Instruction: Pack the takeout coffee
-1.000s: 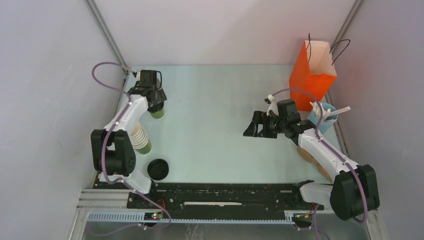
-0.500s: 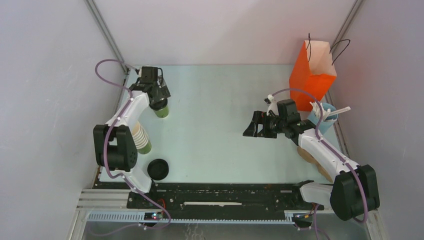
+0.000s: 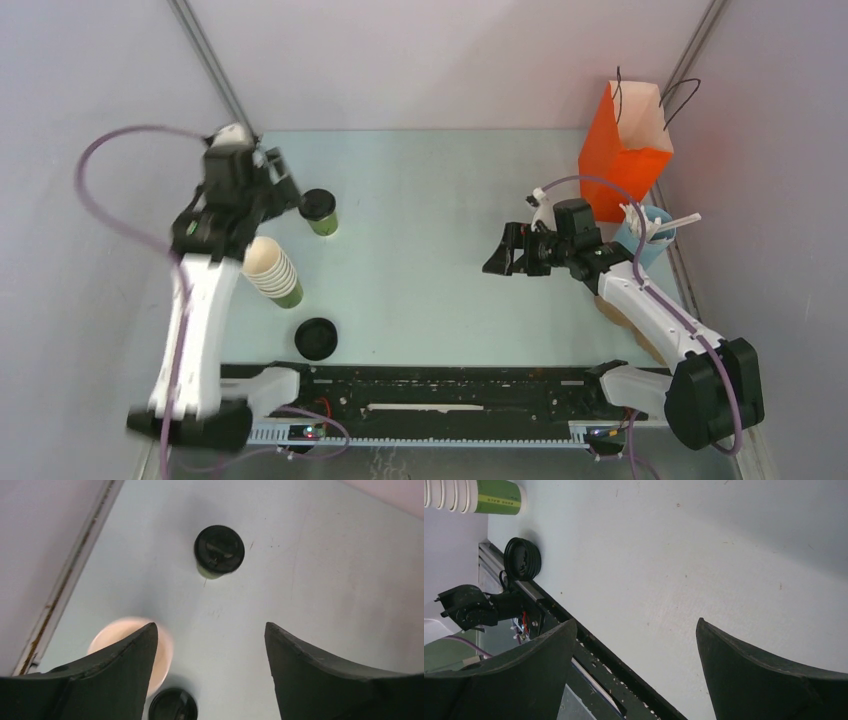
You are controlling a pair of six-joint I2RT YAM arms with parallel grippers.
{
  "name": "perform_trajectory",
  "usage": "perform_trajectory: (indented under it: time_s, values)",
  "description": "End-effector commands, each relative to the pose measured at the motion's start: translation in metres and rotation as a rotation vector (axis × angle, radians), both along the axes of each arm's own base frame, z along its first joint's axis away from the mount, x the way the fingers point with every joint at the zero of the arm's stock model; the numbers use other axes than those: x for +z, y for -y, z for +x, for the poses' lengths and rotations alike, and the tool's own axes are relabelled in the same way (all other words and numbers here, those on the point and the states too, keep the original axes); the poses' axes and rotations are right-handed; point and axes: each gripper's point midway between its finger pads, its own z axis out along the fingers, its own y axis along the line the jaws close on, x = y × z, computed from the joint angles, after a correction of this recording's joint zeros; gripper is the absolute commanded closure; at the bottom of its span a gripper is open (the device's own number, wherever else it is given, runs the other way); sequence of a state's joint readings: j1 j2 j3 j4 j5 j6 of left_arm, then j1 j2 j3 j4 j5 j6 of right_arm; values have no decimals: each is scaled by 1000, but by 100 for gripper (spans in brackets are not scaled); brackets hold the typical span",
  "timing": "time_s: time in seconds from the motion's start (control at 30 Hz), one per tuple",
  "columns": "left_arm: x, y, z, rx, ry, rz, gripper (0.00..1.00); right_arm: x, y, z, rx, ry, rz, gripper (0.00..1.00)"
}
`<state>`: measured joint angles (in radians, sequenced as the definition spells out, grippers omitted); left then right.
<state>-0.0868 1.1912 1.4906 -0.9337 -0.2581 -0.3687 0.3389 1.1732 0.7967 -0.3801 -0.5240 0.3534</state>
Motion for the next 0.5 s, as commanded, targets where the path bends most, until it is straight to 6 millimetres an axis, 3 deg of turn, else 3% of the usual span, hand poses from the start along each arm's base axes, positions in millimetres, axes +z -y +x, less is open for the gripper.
perform_trajectory:
  time_s: [0.0, 0.07, 0.13, 0.2, 0.3, 0.47]
  values:
    - [-15, -19, -111, 56, -108, 37, 21, 13, -10, -4, 52, 55, 38, 2]
    - [-23, -19, -129, 57, -121, 24, 21, 14, -13, -6, 67, 55, 49, 2]
    - [-33, -19, -133, 52, -147, 26, 19, 15, -16, -9, 79, 53, 54, 2]
    - [-43, -15, -127, 26, -175, 23, 11, 15, -19, -12, 93, 55, 55, 2]
    - [-53, -11, -114, 4, -187, 10, 9, 15, -20, -16, 104, 58, 46, 2]
    - [-69, -18, -91, 2, -230, 53, 28, 16, -20, -19, 105, 67, 30, 2]
